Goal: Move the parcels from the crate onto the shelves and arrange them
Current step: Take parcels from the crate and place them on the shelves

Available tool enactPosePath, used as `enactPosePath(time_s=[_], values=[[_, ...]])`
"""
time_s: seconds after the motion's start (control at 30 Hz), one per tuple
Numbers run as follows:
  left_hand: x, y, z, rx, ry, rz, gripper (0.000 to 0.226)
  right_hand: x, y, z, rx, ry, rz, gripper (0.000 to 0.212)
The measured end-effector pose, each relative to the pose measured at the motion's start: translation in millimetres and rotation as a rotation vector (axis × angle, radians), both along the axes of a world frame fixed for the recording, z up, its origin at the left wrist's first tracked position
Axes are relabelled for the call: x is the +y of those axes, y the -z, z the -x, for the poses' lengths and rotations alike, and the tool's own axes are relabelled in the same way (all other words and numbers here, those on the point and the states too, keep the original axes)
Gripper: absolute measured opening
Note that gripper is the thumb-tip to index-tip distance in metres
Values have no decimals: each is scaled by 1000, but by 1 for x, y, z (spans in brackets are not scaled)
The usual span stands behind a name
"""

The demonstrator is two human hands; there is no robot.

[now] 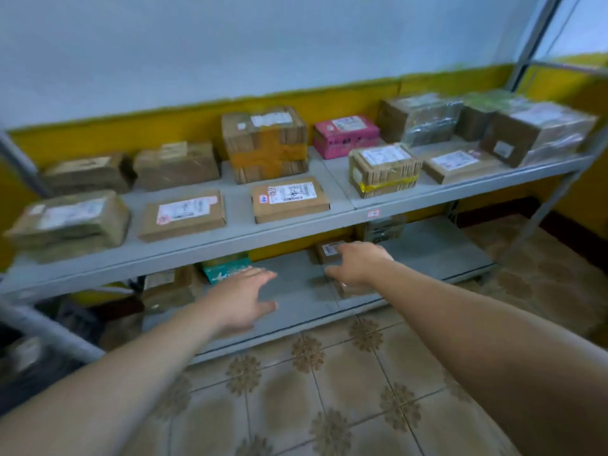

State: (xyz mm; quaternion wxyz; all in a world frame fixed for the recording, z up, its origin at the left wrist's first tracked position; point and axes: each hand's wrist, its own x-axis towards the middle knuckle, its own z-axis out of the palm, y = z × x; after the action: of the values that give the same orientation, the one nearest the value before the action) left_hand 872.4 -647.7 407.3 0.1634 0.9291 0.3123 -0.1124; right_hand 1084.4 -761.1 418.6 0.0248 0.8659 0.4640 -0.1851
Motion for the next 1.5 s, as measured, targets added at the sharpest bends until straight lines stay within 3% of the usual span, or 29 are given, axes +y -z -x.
enactPosePath(time_s=[0.1,0.23,0.5,0.73,0.9,1.17,1.5], values=[[-25,-58,44,-89,-121,-46,65,-1,-53,41,9,-72,-98,53],[-56,-116,110,-142,-226,-100,54,-1,-111,110,-24,-201,-166,66],[-77,-179,296,-182,-436,-219,64,40,-179,283,-101,-459,-270,69],[-69,-173,496,-41,-524,-279,60,90,-175,499,-124,-692,-278,68],[-53,-157,596,4,-676,-228,64,122,-158,598,-88,-814,-221,72],[11,-114,674,34,-783,-115,66,214,-124,680,-61,-879,-168,64],[190,-72,699,60,-861,-14,66,400,-74,702,-1,-860,-35,57]])
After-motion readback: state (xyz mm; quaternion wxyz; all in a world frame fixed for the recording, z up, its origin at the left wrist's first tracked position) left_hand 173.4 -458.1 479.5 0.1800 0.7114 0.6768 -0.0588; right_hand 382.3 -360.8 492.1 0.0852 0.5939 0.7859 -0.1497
